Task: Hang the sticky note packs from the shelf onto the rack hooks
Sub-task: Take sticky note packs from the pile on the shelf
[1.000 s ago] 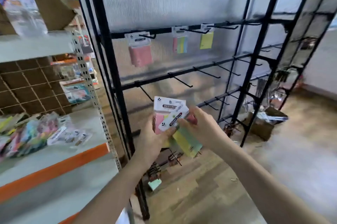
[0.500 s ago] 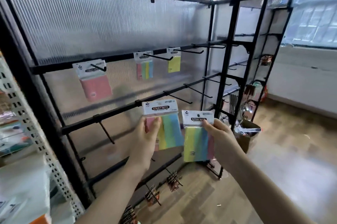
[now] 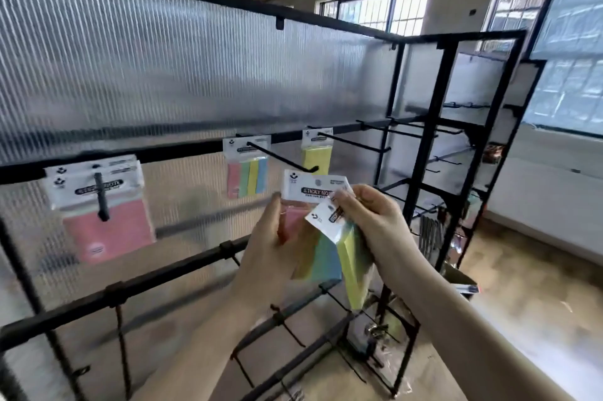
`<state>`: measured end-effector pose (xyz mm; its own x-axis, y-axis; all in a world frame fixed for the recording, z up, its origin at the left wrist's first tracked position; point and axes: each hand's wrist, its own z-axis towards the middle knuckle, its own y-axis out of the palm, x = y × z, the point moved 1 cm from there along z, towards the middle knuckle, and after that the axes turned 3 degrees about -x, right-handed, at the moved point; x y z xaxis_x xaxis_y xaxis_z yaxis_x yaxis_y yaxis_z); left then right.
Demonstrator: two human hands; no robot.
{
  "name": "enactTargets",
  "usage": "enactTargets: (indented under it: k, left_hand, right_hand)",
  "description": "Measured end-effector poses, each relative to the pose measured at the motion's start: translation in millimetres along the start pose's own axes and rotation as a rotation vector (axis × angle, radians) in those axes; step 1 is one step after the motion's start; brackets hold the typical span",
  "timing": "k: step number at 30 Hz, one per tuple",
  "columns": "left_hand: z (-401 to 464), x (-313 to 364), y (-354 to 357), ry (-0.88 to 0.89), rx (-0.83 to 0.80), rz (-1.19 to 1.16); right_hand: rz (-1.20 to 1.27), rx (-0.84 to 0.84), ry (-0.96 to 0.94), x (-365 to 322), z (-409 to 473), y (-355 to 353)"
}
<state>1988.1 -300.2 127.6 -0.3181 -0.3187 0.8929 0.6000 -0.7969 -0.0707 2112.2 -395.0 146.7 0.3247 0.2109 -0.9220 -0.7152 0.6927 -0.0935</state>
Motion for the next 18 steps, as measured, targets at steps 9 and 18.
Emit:
enactTargets:
  k: [9, 18]
  left_hand:
    - [43, -5, -6, 0.046, 0.076, 0.056]
    - [53, -24, -11, 0.017, 0.225, 0.097]
  right_hand:
    - [0.085, -0.012, -0.059, 5, 40, 3]
    - [0.064, -0.105, -0.041, 26, 66, 7]
